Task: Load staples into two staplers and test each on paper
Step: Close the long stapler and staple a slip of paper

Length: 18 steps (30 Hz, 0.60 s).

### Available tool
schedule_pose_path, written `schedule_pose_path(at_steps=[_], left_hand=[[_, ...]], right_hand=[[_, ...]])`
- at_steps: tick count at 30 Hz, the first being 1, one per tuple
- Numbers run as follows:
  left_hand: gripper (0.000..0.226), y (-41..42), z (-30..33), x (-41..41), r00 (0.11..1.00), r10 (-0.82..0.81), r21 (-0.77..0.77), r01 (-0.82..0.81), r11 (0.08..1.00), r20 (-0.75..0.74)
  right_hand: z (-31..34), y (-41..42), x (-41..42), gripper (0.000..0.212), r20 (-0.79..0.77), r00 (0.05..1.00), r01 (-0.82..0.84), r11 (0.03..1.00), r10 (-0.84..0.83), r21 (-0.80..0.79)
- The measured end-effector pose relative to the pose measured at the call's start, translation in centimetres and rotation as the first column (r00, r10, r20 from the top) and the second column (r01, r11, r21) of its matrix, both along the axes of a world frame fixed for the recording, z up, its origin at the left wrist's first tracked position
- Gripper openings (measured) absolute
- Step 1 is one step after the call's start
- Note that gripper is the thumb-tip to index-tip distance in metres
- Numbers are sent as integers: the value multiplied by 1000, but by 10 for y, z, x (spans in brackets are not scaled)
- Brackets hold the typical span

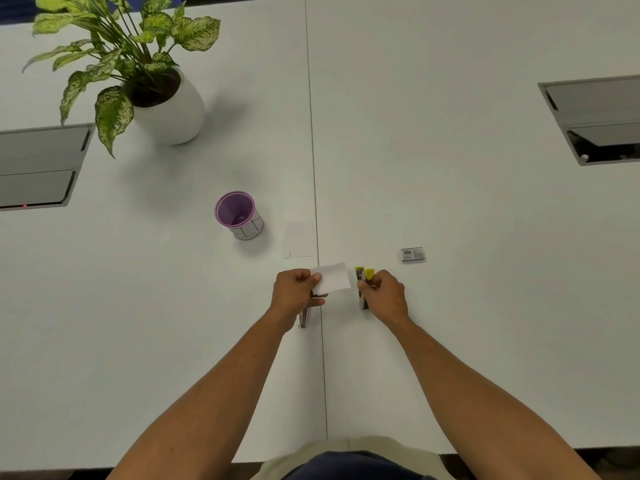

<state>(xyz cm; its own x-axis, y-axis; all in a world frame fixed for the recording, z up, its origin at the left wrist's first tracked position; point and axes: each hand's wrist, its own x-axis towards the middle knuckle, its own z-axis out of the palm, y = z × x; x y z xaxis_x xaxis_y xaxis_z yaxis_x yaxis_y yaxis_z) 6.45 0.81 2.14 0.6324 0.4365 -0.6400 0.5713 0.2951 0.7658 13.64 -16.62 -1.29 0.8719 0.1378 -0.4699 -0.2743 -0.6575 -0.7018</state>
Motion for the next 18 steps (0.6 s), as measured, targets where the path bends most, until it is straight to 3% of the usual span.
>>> schedule_pose_path(at_steps=[5,13,18], left_hand=[[7,-6,5,1,999,25,5,-25,1000,35],[8,-13,13,4,990,88,86,-97,992,110],[7,-19,19,3,983,71,199,-104,974,168]], right_hand=[[11,-11,-7,21,-228,970,172,903,-86,393],[31,-20,-17,33,-311,949,221,803,-47,553],[35,-17,-23,22,-353,936,227,789,-13,571]])
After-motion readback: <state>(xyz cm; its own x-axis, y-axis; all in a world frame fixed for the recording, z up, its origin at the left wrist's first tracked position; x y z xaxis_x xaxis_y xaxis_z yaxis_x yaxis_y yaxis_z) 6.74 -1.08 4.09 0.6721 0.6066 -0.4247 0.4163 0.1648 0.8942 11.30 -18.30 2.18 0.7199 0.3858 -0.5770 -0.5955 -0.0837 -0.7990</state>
